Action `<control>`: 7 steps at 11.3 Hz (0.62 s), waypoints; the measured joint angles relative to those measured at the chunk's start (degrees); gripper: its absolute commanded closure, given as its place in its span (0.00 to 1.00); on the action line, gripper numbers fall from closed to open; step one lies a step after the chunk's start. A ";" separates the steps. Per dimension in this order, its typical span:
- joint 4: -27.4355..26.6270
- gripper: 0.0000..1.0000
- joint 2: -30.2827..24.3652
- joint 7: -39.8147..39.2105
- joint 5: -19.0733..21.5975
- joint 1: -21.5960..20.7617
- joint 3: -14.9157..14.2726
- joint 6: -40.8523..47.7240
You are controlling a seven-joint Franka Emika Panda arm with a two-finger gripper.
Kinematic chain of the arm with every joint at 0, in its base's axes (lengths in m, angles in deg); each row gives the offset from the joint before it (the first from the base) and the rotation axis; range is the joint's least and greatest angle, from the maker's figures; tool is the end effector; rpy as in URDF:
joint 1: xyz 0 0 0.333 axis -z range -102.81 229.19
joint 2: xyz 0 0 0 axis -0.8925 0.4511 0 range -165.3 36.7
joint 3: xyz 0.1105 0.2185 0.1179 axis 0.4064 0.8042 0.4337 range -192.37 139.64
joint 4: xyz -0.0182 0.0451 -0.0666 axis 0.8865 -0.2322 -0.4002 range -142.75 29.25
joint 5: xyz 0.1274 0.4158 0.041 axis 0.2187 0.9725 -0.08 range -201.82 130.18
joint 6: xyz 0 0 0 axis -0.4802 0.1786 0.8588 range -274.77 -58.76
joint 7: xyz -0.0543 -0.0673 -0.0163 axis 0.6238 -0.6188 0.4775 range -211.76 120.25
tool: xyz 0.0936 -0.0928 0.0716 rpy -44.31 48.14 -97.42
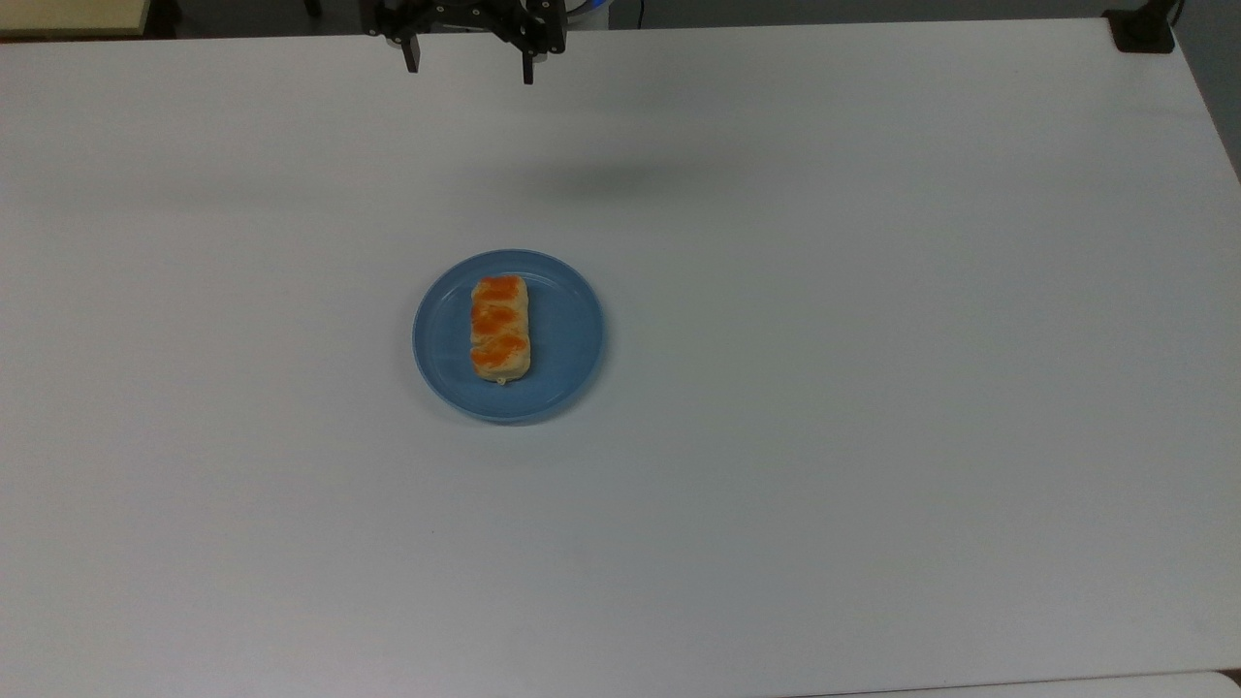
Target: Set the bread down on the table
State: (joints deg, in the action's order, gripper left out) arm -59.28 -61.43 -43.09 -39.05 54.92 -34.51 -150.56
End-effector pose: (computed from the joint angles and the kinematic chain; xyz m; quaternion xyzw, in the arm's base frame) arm 0.6064 -0.0059 0.4861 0.9985 -0.0207 -0.0392 0.0327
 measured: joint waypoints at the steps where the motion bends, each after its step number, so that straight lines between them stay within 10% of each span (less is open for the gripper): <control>1: 0.00 0.00 0.01 -0.10 0.00 0.00 -0.02 0.00; 7: 0.52 0.00 2.54 -3.69 0.00 0.41 -3.19 -0.81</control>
State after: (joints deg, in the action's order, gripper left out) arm -58.76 -58.89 -46.78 -39.05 55.33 -37.70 -151.37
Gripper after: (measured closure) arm 0.000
